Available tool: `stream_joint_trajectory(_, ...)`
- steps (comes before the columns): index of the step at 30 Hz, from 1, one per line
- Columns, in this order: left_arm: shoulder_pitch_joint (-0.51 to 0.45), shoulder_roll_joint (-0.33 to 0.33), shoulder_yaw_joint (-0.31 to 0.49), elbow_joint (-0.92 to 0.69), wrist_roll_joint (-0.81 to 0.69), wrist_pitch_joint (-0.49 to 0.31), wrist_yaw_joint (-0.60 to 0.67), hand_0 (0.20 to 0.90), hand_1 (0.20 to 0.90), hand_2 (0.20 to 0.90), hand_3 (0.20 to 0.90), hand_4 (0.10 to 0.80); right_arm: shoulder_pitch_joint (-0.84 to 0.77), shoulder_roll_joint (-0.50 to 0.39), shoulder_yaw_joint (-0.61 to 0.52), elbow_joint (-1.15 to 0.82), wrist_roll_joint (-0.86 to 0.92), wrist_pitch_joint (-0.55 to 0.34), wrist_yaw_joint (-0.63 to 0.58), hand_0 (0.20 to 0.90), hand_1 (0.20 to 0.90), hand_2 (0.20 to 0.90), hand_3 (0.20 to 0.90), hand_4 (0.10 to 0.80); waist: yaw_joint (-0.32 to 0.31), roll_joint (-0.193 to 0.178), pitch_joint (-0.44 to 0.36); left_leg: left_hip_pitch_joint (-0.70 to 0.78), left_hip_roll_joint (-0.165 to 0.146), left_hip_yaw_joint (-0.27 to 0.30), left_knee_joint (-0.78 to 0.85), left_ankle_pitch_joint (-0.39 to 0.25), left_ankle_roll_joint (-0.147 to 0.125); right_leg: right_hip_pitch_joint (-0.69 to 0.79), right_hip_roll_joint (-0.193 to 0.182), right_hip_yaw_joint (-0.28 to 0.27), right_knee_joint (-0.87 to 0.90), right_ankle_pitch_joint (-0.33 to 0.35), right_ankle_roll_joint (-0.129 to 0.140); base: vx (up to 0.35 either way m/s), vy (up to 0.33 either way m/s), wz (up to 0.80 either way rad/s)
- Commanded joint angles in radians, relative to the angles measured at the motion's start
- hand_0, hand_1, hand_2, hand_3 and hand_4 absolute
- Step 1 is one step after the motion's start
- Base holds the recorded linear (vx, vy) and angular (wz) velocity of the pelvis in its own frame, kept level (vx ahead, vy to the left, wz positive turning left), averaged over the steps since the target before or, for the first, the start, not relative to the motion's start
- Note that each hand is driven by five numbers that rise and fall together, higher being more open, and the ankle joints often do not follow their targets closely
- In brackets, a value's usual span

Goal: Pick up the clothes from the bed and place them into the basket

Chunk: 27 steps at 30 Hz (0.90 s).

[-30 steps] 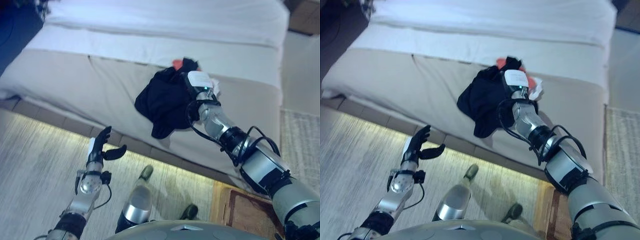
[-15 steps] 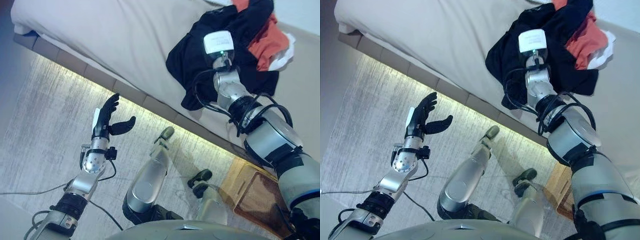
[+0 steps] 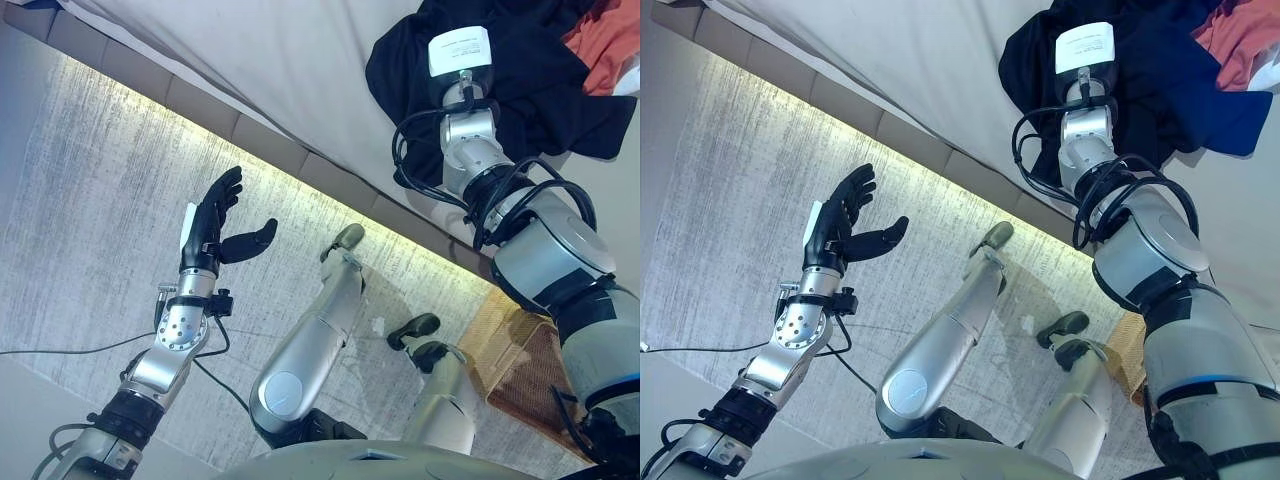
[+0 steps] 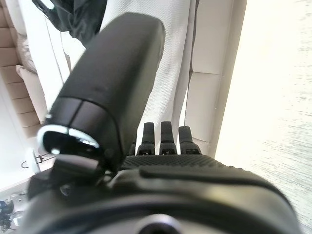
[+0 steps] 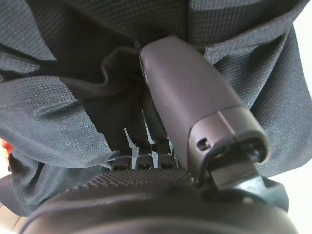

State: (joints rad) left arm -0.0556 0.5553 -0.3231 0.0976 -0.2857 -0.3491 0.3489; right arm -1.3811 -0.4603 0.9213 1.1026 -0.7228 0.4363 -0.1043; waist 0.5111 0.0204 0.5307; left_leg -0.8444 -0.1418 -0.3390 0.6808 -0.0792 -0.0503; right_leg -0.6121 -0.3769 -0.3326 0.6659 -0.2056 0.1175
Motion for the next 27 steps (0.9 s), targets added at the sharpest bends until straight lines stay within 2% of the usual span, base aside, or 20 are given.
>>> stream_joint_trajectory(1, -0.028, 0.016, 0.016, -0.080, -0.019, -0.116, 0.049, 0.900, 0.900, 0.900, 0.900, 0.800, -0.112, -0.025, 0.061, 0.010, 0.025, 0.050, 0.032, 0.300, 0.300, 0.300, 0.200, 0.100, 0.009, 0.044, -0.011, -0.012, -0.004, 0.022, 0.030, -0.055, 0.093, -0.046, 0.050, 0.027, 0.127, 0.035, -0.054, -0.012, -0.020, -0.06)
stream_joint_trajectory(10, -0.014, 0.018, 0.040, -0.071, -0.030, -0.130, 0.035, 0.900, 0.900, 0.900, 0.900, 0.800, -0.156, -0.052, 0.095, 0.011, 0.032, 0.078, 0.051, 0.300, 0.300, 0.300, 0.200, 0.100, 0.000, 0.038, -0.011, 0.042, 0.018, 0.037, -0.029, -0.031, 0.087, -0.002, 0.068, 0.028, 0.097, 0.017, -0.067, -0.026, -0.025, -0.04)
stream_joint_trajectory(17, -0.012, 0.024, 0.054, -0.064, -0.032, -0.131, 0.016, 0.900, 0.900, 0.900, 0.900, 0.800, -0.157, -0.073, 0.083, 0.014, 0.059, 0.074, -0.010, 0.300, 0.300, 0.300, 0.200, 0.100, -0.005, 0.031, -0.011, 0.118, 0.030, 0.050, -0.065, -0.035, 0.085, 0.064, 0.062, 0.022, 0.066, 0.021, -0.067, -0.022, -0.034, 0.00)
stream_joint_trajectory(21, -0.044, 0.025, 0.062, -0.039, -0.037, -0.122, 0.025, 0.900, 0.900, 0.900, 0.900, 0.800, -0.148, -0.078, 0.066, -0.007, 0.102, 0.055, -0.133, 0.300, 0.300, 0.300, 0.200, 0.100, -0.019, 0.012, -0.011, 0.222, 0.049, 0.070, -0.125, -0.038, 0.084, 0.169, 0.055, 0.025, -0.027, 0.052, -0.053, -0.017, -0.064, -0.09)
stream_joint_trajectory(27, -0.092, 0.024, 0.058, -0.016, 0.002, -0.074, 0.033, 0.900, 0.900, 0.900, 0.900, 0.800, -0.133, -0.113, -0.003, -0.104, 0.242, 0.025, -0.335, 0.300, 0.300, 0.300, 0.200, 0.100, -0.048, -0.027, -0.011, 0.402, 0.078, 0.094, -0.241, -0.025, 0.067, 0.350, 0.051, 0.035, -0.194, 0.105, -0.026, 0.011, -0.083, -0.11)
